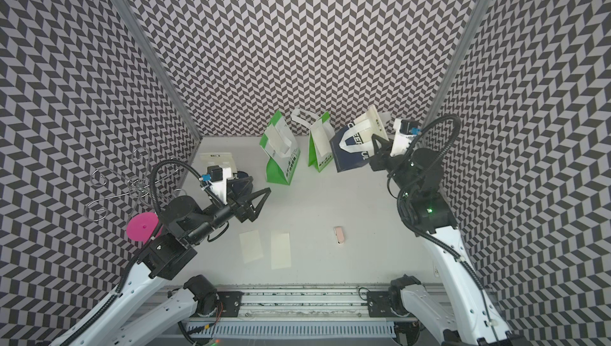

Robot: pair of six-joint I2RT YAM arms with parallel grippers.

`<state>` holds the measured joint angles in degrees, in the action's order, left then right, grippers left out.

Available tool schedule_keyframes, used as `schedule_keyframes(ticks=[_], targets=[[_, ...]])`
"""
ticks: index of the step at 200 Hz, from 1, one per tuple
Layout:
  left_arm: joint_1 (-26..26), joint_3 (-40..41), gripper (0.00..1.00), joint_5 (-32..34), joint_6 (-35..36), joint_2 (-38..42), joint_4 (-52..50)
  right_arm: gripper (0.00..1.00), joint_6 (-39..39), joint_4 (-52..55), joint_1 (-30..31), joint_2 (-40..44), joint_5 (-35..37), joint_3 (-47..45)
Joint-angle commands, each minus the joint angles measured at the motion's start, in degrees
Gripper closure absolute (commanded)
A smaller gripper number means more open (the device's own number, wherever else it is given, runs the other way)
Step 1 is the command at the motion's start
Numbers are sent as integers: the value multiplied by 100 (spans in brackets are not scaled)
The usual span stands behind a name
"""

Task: Staple the receipts to the bags
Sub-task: Pick up the takeout bag from the center of the board, then place the takeout bag at the center of the board.

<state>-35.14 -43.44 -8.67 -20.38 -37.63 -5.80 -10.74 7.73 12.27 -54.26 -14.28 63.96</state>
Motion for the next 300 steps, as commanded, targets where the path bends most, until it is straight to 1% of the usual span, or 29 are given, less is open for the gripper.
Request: schedule_keyframes(ticks=[1,21,41,50,59,69,87,127,158,192,227,241,251,255,260,266,279,300], targets=[[42,-295,0,217,202,149,-240,93,586,93,335,-110,-1311,354],[59,-377,0,353,271,250,-356,93,1182,885,964,-402,-1413,783],[68,-410,0,400,298,353,-407,92,1688,1430,1721,-629,-953,984],[69,-424,0,418,299,398,-437,92,1809,1562,1953,-743,-771,1015],[68,-437,0,436,306,428,-471,93,1907,1590,2076,-852,-787,992],[69,-459,0,462,313,470,-524,93,1949,1570,2158,-970,-802,931],[73,-494,0,480,341,531,-629,93,1953,1438,2247,-1200,-529,751],[68,-451,0,515,387,682,-731,93,2019,1062,2290,-1647,-530,232],[69,-446,0,511,405,663,-747,93,2350,927,2290,-2087,-761,313],[73,-428,0,514,421,695,-839,93,2642,1046,2280,-2601,-1021,581],[71,-411,0,603,473,772,-906,91,2636,624,2281,-2678,-994,224],[68,-403,0,586,483,759,-909,83,2614,436,2281,-2628,-1087,0],[70,-410,0,572,495,738,-914,70,2545,357,2280,-2580,-1098,-128],[68,-411,0,568,498,733,-920,61,2536,328,2284,-2561,-1081,-165],[73,-411,0,568,491,724,-923,51,2525,313,2280,-2537,-1079,-202],[70,-424,0,568,493,711,-924,45,2512,294,2281,-2508,-1053,-245],[68,-420,0,574,486,720,-919,39,2476,282,2281,-2438,-1002,-288],[68,-427,0,576,482,715,-914,31,2387,226,2280,-2307,-934,-288]])
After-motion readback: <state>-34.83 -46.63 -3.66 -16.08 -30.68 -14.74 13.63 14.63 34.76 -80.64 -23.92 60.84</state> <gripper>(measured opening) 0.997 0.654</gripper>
